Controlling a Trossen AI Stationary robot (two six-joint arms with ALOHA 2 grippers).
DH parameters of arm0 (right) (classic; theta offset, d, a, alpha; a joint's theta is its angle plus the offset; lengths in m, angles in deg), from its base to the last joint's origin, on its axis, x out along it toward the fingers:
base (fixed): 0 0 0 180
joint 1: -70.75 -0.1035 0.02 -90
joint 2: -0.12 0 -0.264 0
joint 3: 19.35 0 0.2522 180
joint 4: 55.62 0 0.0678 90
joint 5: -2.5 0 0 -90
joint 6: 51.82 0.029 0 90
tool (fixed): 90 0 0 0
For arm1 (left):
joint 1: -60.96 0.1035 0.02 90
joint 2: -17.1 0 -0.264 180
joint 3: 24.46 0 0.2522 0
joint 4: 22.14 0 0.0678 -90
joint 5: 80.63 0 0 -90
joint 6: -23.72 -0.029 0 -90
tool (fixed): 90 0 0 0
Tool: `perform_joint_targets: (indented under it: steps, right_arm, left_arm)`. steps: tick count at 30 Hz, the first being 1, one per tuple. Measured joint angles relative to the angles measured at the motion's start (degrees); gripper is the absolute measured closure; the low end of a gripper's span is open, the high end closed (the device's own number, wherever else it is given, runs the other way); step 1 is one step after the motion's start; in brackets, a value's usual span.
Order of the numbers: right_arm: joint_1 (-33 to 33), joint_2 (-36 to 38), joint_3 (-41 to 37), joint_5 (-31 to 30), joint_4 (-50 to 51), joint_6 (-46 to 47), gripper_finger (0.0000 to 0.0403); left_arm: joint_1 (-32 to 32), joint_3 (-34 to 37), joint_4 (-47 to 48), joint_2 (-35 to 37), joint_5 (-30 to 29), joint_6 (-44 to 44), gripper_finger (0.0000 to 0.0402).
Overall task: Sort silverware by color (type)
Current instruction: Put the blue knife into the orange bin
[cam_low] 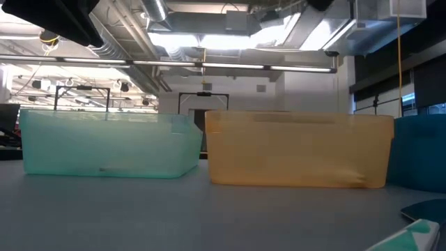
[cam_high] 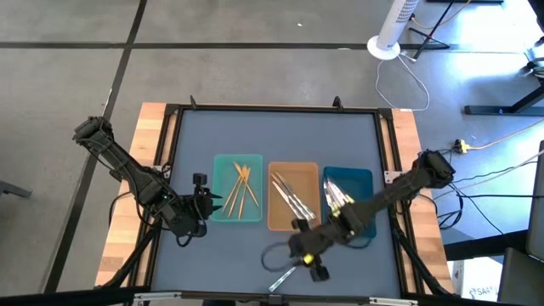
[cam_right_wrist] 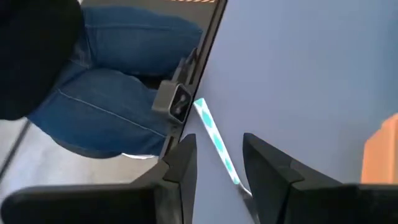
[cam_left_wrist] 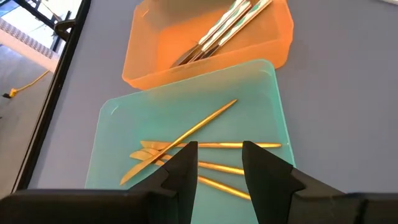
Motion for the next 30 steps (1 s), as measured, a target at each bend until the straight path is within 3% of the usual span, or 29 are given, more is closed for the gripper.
perform_joint_targets:
  steps: [8, 24, 30]
  right_arm:
    - [-7.3, -1.1, 0.0, -11.4, -0.5, 0.0, 0.0285]
    - [-9.3, -8.6, 0.0, -11.6, -6.4, -4.4, 0.0285]
    - [-9.3, -10.5, 0.0, -15.6, -6.3, -5.8, 0.0285]
  left_arm:
    - [0.0, 0.0, -0.8, 0.0, 0.1, 0.0, 0.0282]
    - [0.0, 0.0, -1.1, 0.0, 0.2, 0.4, 0.0282]
    - [0.0, 0.0, -1.1, 0.0, 0.2, 0.4, 0.0282]
